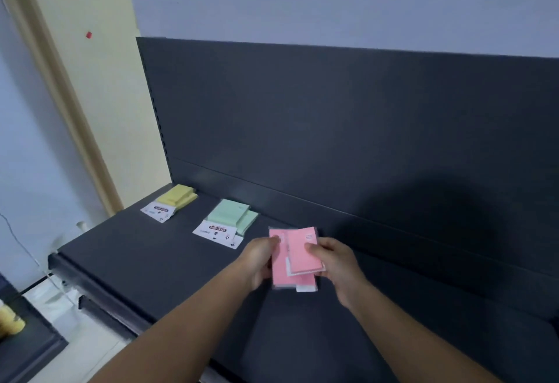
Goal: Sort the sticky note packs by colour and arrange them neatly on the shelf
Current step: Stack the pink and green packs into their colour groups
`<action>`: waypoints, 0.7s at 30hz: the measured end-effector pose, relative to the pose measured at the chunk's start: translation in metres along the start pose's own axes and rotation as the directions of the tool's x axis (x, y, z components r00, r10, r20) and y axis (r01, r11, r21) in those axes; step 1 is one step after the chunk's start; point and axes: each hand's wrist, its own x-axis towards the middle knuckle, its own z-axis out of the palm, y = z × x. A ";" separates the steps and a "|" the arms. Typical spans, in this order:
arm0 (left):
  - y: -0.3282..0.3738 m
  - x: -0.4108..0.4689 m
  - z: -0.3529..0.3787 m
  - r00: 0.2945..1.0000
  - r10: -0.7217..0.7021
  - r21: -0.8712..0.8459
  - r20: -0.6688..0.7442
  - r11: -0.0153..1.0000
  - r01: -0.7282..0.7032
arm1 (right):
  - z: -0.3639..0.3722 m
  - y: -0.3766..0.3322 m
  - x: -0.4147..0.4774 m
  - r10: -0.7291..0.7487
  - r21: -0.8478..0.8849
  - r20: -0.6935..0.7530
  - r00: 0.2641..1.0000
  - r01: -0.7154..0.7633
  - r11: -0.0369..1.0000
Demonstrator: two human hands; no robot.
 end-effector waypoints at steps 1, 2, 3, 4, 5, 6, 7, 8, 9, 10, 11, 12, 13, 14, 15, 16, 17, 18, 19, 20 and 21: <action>0.002 0.006 0.000 0.999 -0.009 0.013 0.031 1.000 0.009 | 0.004 0.003 0.007 -0.001 -0.023 -0.030 1.000 0.000 1.000; 0.004 0.012 0.000 0.998 -0.014 0.043 0.060 0.999 0.011 | 0.007 0.005 0.013 0.001 -0.032 -0.059 0.998 -0.003 0.999; 0.006 0.018 -0.001 0.996 -0.014 0.076 0.091 0.997 0.007 | 0.010 0.007 0.020 0.003 -0.040 -0.087 0.996 -0.007 0.999; 0.009 0.025 -0.002 0.993 -0.013 0.106 0.119 0.994 0.000 | 0.012 0.008 0.027 0.008 -0.057 -0.120 0.993 -0.015 0.998; 0.012 0.033 -0.004 0.989 -0.010 0.129 0.146 0.992 -0.009 | 0.015 0.008 0.033 0.016 -0.069 -0.154 0.988 -0.027 0.997; 0.014 0.039 -0.005 0.986 -0.008 0.147 0.169 0.989 -0.017 | 0.017 0.008 0.039 0.031 -0.058 -0.180 0.983 -0.042 0.997; 0.016 0.045 -0.006 0.983 -0.005 0.164 0.185 0.986 -0.026 | 0.020 0.009 0.044 0.049 -0.027 -0.193 0.980 -0.055 0.998; 0.018 0.051 -0.007 0.982 0.002 0.185 0.190 0.982 -0.038 | 0.023 0.009 0.048 0.072 0.005 -0.198 0.978 -0.073 0.997; 0.020 0.056 -0.008 0.982 0.016 0.203 0.187 0.978 -0.054 | 0.027 0.009 0.052 0.085 0.019 -0.197 0.977 -0.083 0.996; 0.021 0.062 -0.008 0.984 0.040 0.242 0.173 0.967 -0.082 | 0.031 0.009 0.056 0.080 0.004 -0.198 0.977 -0.081 0.997; 0.022 0.068 -0.008 0.984 0.088 0.324 0.153 0.936 -0.134 | 0.036 0.009 0.059 0.066 -0.036 -0.207 0.976 -0.075 0.997; 0.024 0.074 -0.009 0.976 0.167 0.453 0.138 0.866 -0.213 | 0.041 0.010 0.062 0.045 -0.076 -0.225 0.973 -0.064 0.995; 0.026 0.081 -0.011 0.954 0.266 0.596 0.140 0.746 -0.296 | 0.046 0.010 0.067 0.026 -0.114 -0.252 0.967 -0.056 0.992; 0.027 0.087 -0.016 0.916 0.367 0.733 0.164 0.576 -0.362 | 0.051 0.011 0.071 0.011 -0.154 -0.277 0.961 -0.056 0.987; 0.029 0.092 -0.023 0.870 0.448 0.840 0.206 0.375 -0.392 | 0.055 0.011 0.075 -0.002 -0.197 -0.295 0.955 -0.059 0.979; 0.030 0.095 -0.032 0.839 0.490 0.911 0.236 0.190 -0.367 | 0.059 0.012 0.078 -0.019 -0.250 -0.304 0.952 -0.061 0.966; 0.031 0.099 -0.042 0.831 0.498 0.951 0.248 0.039 -0.307 | 0.064 0.012 0.080 -0.041 -0.313 -0.305 0.952 -0.059 0.948; 0.033 0.103 -0.052 0.842 0.481 0.968 0.245 -0.067 -0.244 | 0.069 0.012 0.082 -0.074 -0.392 -0.302 0.951 -0.053 0.919; 0.034 0.107 -0.062 0.864 0.447 0.972 0.232 -0.131 -0.194 | 0.074 0.014 0.085 -0.116 -0.481 -0.302 0.946 -0.047 0.876; 0.034 0.111 -0.071 0.888 0.408 0.974 0.214 -0.162 -0.161 | 0.080 0.015 0.086 -0.163 -0.574 -0.304 0.939 -0.044 0.818; 0.033 0.114 -0.077 0.904 0.375 0.974 0.204 -0.173 -0.148 | 0.085 0.017 0.086 -0.216 -0.665 -0.301 0.929 -0.043 0.746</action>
